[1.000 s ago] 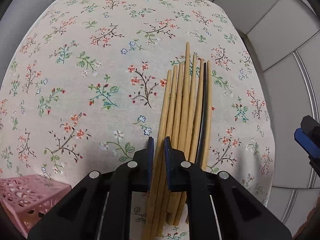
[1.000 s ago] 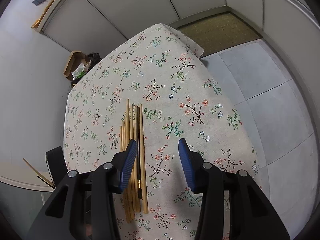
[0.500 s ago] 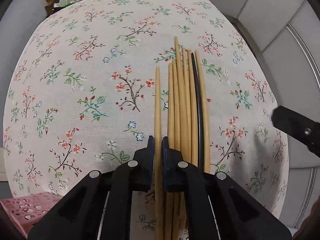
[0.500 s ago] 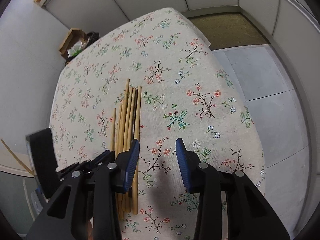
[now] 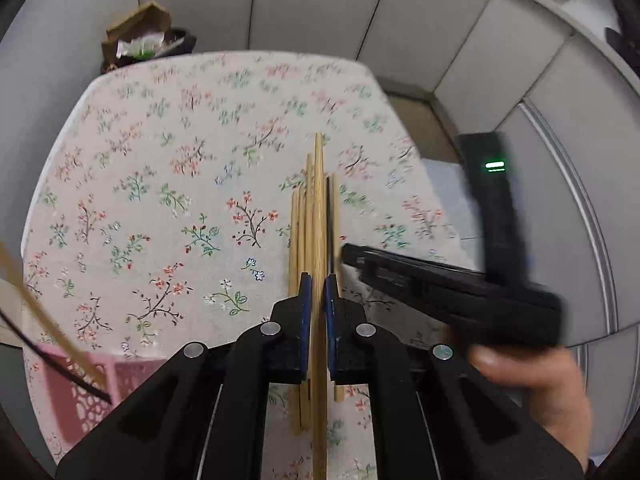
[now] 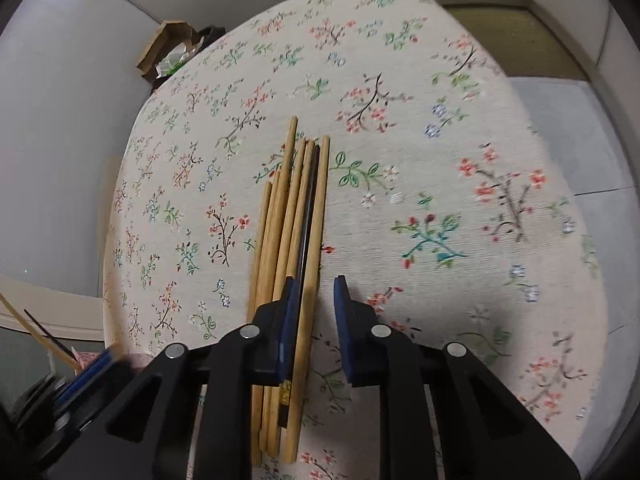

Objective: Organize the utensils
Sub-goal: 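Grasp another wooden chopstick from the bundle with the right tool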

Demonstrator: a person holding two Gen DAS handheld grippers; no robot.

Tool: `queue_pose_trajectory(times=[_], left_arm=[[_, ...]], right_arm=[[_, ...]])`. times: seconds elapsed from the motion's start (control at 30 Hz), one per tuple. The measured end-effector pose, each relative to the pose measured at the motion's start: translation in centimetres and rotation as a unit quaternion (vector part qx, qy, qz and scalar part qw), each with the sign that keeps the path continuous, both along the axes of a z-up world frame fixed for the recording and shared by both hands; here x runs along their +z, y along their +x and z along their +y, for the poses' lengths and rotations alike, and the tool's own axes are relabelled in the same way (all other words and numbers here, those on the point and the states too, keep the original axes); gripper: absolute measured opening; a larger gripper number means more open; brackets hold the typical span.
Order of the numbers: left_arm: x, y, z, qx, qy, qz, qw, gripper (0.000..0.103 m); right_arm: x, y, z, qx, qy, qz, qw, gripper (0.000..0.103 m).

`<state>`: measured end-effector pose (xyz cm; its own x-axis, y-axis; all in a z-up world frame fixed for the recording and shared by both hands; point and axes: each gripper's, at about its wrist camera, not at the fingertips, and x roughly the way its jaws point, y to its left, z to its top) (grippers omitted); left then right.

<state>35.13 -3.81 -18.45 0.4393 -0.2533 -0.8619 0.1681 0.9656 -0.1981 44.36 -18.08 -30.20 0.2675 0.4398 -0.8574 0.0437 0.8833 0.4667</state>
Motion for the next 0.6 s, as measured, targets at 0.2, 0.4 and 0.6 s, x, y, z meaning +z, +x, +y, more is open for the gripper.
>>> queue_pose_trajectory(times=[0.2, 0.4, 0.6], left_arm=[[2.4, -1.2, 0.2, -0.008, -0.023, -0.038, 0.9990, 0.006], [3.6, -2.5, 0.7, -0.017, -0.017, -0.060, 0.9979, 0.006], [5.3, -3.6, 2.0, -0.016, -0.035, -0.086, 0.9956, 0.006]], right_arm=[[-0.7, 0.7, 1.2, 0.003, -0.001, 0.007, 1.000, 0.008], [2.2, 0.1, 0.8, 0.006, -0.011, -0.016, 1.000, 0.007], [6.0, -1.4, -1.8, -0.021, -0.022, -0.066, 0.997, 0.007]])
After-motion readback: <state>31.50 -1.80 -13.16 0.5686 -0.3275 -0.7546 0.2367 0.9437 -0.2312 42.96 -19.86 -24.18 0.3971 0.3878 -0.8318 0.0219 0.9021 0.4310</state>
